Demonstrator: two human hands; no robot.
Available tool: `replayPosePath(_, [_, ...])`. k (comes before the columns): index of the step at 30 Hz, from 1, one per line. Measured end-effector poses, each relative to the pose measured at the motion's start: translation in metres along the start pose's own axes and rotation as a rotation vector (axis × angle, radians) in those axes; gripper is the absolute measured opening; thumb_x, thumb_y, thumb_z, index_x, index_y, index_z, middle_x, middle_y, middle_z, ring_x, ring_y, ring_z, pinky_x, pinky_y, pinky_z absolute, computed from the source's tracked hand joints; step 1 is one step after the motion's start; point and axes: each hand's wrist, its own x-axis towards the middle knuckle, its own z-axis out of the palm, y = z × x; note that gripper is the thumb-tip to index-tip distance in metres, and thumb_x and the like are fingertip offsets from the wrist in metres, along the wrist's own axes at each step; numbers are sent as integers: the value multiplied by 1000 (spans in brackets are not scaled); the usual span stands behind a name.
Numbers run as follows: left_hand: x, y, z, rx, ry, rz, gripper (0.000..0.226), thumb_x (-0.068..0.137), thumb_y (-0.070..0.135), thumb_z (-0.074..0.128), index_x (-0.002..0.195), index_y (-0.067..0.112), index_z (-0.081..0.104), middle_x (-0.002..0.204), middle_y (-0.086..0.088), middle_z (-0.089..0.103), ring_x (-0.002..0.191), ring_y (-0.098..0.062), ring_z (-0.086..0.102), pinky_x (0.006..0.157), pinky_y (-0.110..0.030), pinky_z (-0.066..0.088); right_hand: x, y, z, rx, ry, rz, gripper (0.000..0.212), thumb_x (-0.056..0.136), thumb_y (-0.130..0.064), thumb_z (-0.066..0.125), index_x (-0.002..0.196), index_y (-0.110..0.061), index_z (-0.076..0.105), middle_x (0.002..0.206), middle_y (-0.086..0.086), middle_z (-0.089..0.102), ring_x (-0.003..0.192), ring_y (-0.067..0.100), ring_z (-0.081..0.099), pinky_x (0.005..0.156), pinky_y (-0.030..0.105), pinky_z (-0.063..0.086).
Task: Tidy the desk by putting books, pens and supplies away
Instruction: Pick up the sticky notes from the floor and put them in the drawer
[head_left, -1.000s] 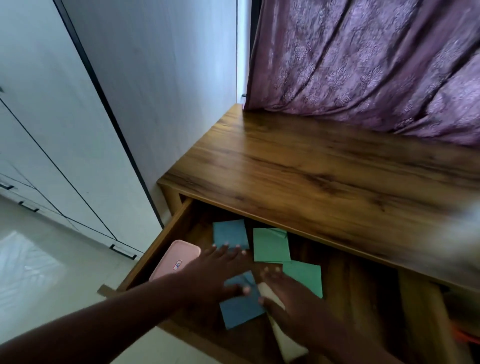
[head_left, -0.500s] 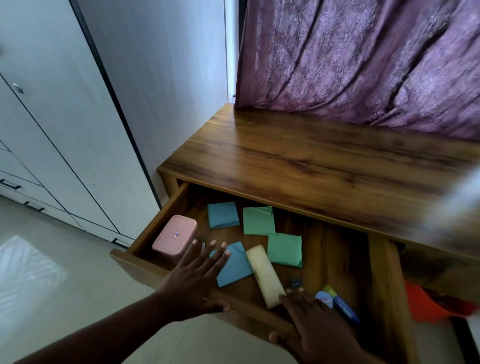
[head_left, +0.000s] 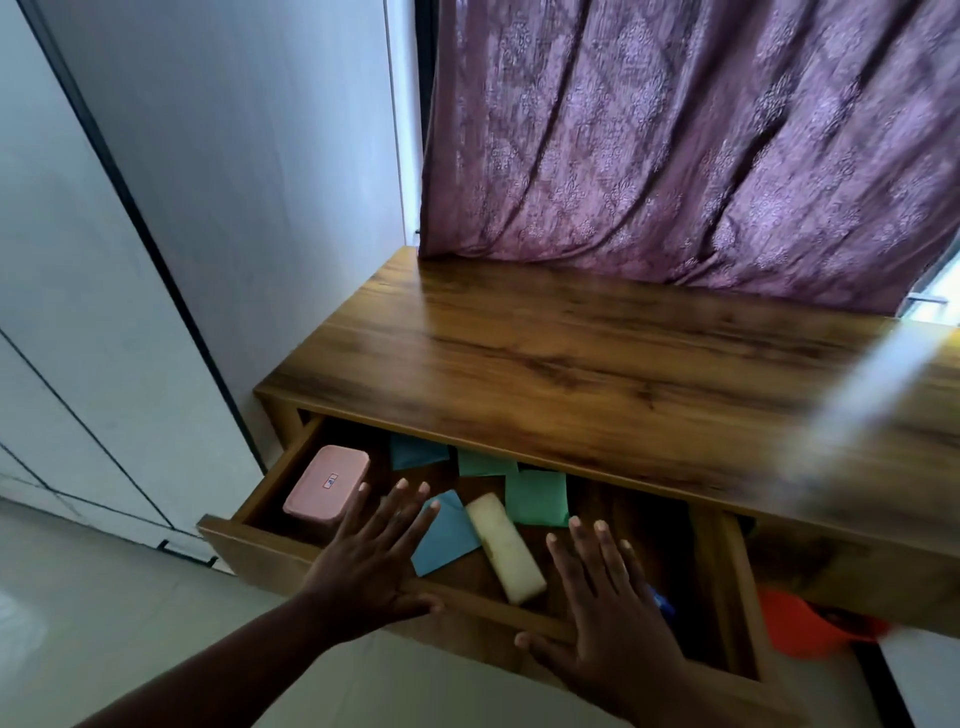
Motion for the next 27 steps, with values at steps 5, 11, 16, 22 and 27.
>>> replayPosePath(5, [42, -15, 5, -7, 101, 10, 103, 77, 85, 34, 147, 10, 35, 157, -12, 24, 146, -33, 16, 109, -63, 21, 38, 18, 0, -34, 88, 63, 103, 74, -86, 35, 148, -15, 29, 156, 13, 23, 143, 33, 17, 111, 47, 14])
replayPosePath(11, [89, -29, 9, -21, 244, 13, 95, 82, 81, 30, 149, 13, 27, 154, -14, 30, 145, -33, 17, 109, -63, 20, 82, 38, 1, -61, 111, 150, 111, 71, -88, 35, 147, -7, 26, 157, 16, 18, 144, 36, 16, 111, 52, 17])
replayPosePath(16, [119, -40, 14, -10, 374, 65, 92, 85, 77, 31, 147, 8, 33, 153, -16, 31, 144, -33, 23, 114, -58, 15, 101, 52, 1, -63, 57, 154, 99, 78, -82, 33, 148, -12, 27, 154, 13, 27, 142, 34, 23, 113, 44, 12])
replayPosePath(22, [141, -38, 21, -28, 405, 168, 80, 90, 70, 30, 136, 8, 53, 147, -11, 45, 141, -28, 30, 111, -59, 21, 109, 68, 4, -114, 127, 96, 83, 77, -70, 45, 140, -16, 41, 140, 12, 50, 123, 36, 52, 98, 47, 41])
replayPosePath(27, [152, -37, 22, -31, 438, 136, 74, 88, 68, 34, 128, 12, 61, 134, -9, 57, 130, -28, 49, 111, -55, 26, 124, 77, -1, -193, 226, 27, 83, 71, -69, 49, 135, -16, 49, 121, 10, 61, 99, 32, 60, 82, 46, 50])
